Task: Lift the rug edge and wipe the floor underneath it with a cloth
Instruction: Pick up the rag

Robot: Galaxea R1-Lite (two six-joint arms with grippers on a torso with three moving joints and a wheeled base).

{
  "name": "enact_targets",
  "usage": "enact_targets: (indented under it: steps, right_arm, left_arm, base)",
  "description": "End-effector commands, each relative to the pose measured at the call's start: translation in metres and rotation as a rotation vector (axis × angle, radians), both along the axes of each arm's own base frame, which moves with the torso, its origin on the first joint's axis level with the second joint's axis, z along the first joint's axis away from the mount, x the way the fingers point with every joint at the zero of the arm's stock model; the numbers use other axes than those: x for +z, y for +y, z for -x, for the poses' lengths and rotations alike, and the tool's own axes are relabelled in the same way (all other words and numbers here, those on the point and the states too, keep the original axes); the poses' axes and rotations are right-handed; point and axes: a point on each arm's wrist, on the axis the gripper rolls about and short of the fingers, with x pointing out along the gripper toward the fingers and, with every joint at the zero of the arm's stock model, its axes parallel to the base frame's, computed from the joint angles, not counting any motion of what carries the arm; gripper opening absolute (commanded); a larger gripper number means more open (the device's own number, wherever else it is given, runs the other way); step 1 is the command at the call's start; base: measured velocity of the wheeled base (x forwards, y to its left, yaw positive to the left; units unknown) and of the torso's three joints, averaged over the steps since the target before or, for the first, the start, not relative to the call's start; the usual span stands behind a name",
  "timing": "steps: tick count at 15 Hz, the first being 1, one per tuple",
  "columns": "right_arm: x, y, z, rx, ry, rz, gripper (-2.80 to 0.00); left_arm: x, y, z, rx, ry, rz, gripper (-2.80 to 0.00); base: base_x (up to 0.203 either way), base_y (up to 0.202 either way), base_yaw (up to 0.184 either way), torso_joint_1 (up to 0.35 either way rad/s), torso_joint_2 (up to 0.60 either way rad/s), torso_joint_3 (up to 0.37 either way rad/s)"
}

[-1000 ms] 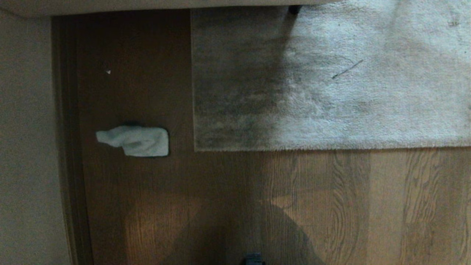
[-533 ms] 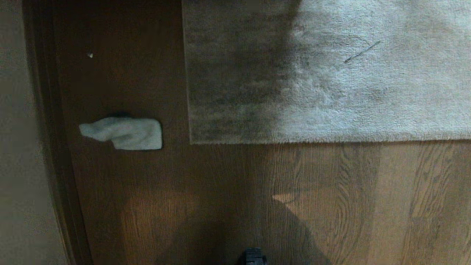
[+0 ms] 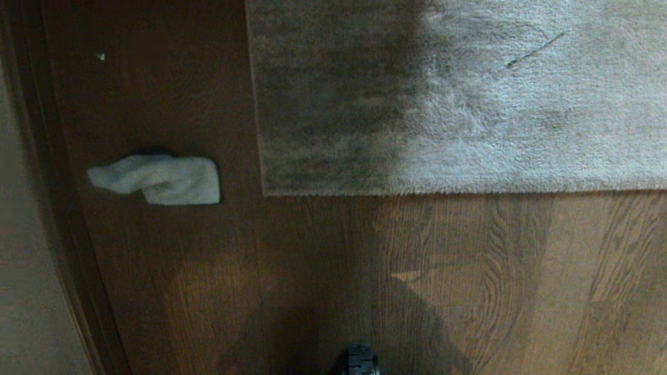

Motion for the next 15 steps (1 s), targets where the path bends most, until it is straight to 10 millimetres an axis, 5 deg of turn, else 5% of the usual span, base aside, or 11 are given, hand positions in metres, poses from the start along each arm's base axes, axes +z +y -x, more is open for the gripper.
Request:
enact_targets:
  steps: [1, 15]
  right_arm:
    - [0.0, 0.0, 0.0, 0.0, 0.0, 0.0, -2.8]
    - [0.0, 0.0, 0.0, 0.0, 0.0, 0.0, -2.8]
  left_arm:
    - [0.0, 0.0, 0.0, -0.001, 0.001, 0.0, -2.8]
    - [-0.0004, 0.0, -0.0001, 0.001, 0.002, 0.0, -2.8]
  base:
    - [0.0, 0.0, 0.0, 0.0, 0.0, 0.0]
    - [0.0, 0.0, 0.0, 0.0, 0.0, 0.0]
